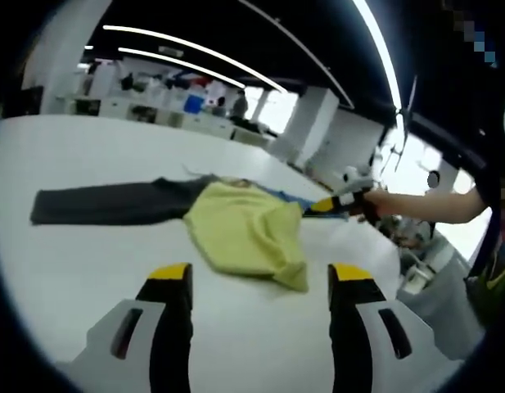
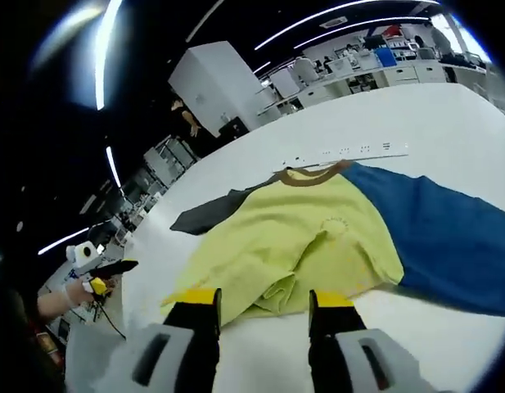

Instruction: Fold the garment on the visible template until the final outline fits inside the template.

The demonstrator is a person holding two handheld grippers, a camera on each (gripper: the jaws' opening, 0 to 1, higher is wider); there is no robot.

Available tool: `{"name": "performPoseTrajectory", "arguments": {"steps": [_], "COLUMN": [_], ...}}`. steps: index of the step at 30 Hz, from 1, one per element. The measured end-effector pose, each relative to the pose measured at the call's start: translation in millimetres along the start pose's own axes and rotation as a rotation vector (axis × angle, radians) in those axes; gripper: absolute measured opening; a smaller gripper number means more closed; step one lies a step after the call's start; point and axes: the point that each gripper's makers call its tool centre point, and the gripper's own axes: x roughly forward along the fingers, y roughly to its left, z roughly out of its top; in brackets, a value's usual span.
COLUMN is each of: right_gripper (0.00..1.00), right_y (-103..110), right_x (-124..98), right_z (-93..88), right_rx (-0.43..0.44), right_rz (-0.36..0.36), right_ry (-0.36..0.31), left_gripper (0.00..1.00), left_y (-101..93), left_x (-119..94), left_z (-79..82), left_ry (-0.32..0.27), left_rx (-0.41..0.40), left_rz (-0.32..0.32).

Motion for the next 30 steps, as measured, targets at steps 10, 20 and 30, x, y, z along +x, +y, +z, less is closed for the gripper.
{"name": "performPoseTrajectory", "arguments": {"steps": [10,20,30], "right_gripper": [0.23,0.16,0.11], "right_y": [-3.4,-11.6,-6.9], "right_x": [12.5,24.4,31.3], "right_z": [-17.6,-20.9,-21.6], "right_rx": [-0.031,-0.029,-0.039], "right_rz": [-0.005,-0.012,-0.006], "right_ry": [0.029,0.035,0.031], "left_gripper": [0.63,0.63,0.63], "left_y": [5.0,8.1,10.3], "left_x": [-5.7,-8.9,-10.2], "left_z": [2.8,4.2,3.4], "left_ry": [-0.025,-0.037,-0.046], "left_rx": [-0.028,-0.040,-0.057], "left_rz": [0.014,0.024,0.031]}}
